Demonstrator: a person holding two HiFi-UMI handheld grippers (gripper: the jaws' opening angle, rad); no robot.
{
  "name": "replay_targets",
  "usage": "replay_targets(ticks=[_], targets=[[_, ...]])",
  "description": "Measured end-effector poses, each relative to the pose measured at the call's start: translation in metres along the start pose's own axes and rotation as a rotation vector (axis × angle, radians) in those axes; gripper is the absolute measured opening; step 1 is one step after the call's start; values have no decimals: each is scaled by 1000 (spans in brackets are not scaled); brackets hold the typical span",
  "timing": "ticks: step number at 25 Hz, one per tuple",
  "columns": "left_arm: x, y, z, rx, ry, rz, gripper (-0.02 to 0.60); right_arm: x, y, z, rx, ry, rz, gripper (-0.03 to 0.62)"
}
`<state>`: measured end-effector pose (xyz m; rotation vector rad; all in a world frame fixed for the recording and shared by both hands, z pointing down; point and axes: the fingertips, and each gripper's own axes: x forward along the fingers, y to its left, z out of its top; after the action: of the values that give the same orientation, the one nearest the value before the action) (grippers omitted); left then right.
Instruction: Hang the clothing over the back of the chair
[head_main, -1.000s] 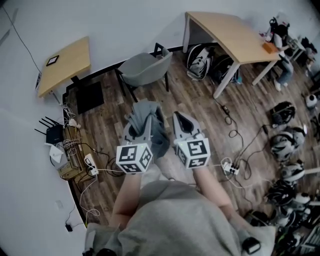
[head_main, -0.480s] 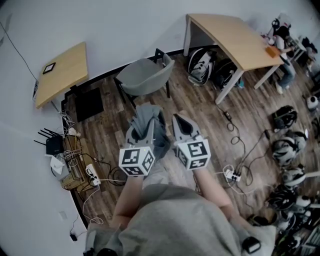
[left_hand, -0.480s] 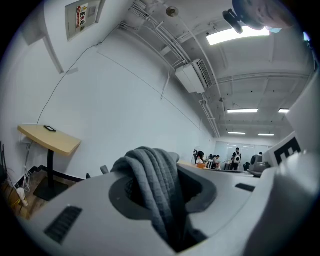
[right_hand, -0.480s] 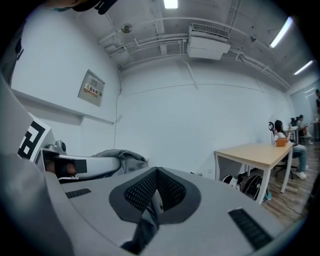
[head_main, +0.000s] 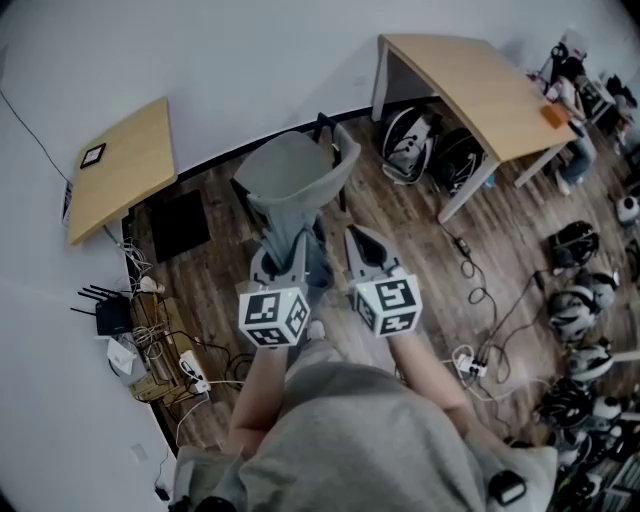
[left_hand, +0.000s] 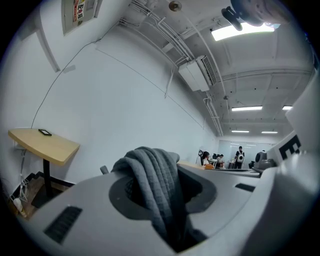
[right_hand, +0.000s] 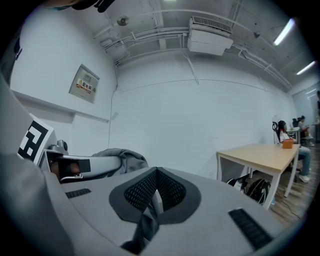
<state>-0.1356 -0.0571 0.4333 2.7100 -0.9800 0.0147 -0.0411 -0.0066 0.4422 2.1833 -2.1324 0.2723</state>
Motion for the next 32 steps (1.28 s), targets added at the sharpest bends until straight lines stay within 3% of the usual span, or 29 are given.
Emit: replay_targets(ticks=[15, 27, 32], targets=[[77, 65, 22, -4, 17, -64, 112, 103, -6, 32, -18, -27, -37, -2], [101, 73, 15, -19, 40, -85, 112, 133, -17, 33, -31, -23, -28, -2], [113, 70, 6, -29, 47, -43, 112, 145, -33, 30, -20, -26, 15, -2]])
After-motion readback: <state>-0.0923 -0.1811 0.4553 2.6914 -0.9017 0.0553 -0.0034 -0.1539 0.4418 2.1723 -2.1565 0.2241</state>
